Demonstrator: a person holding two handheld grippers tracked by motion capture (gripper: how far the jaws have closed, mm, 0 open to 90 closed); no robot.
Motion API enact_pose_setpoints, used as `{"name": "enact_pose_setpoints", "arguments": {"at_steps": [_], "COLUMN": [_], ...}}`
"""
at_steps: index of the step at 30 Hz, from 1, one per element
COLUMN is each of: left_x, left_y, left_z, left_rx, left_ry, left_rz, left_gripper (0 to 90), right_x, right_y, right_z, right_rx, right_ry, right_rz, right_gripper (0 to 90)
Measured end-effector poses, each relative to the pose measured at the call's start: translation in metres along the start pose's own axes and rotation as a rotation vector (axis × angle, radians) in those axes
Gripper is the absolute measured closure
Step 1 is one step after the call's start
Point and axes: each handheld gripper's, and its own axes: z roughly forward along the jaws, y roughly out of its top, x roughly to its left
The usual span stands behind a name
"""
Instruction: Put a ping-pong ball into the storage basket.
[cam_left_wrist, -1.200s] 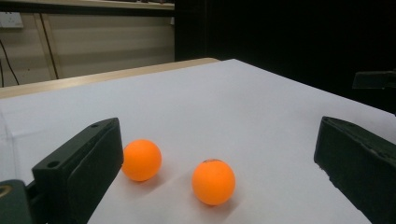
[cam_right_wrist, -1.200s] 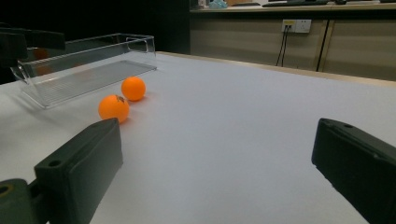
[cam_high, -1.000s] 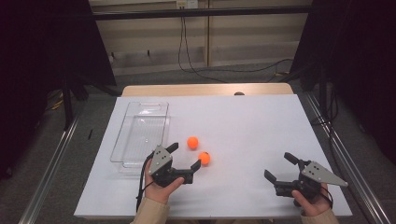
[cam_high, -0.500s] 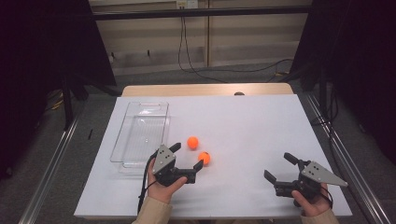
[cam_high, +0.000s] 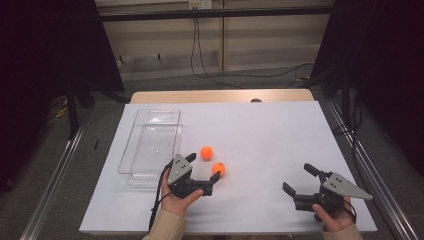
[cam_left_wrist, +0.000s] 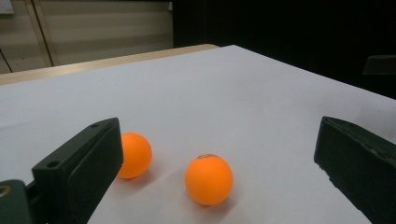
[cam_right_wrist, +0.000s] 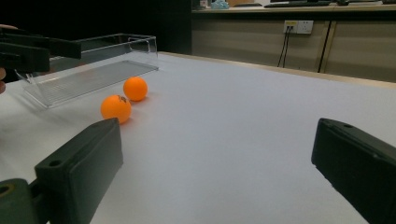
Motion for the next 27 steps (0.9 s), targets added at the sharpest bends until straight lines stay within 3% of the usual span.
{"name": "enact_pose_setpoints", "arguments": {"at_steps": [22, 27], "left_x": [-0.004, -0.004], "left_y": [-0.002, -0.003], "left_z": [0.013, 0.018], "left_rx": [0.055, 0.091], "left_ry": [0.017, 0.026], "left_rz": [0.005, 0.025], "left_gripper": [1.6, 1.6], "right_x": [0.000, 0.000], "right_y": [0.000, 0.000], "right_z": [0.000, -0.001], "right_rx": [-0.006, -0.005], "right_ry": [-0.001, 0.000], "right_rz": [-0.004, -0.002], "right_gripper": [1.6, 1.6]}}
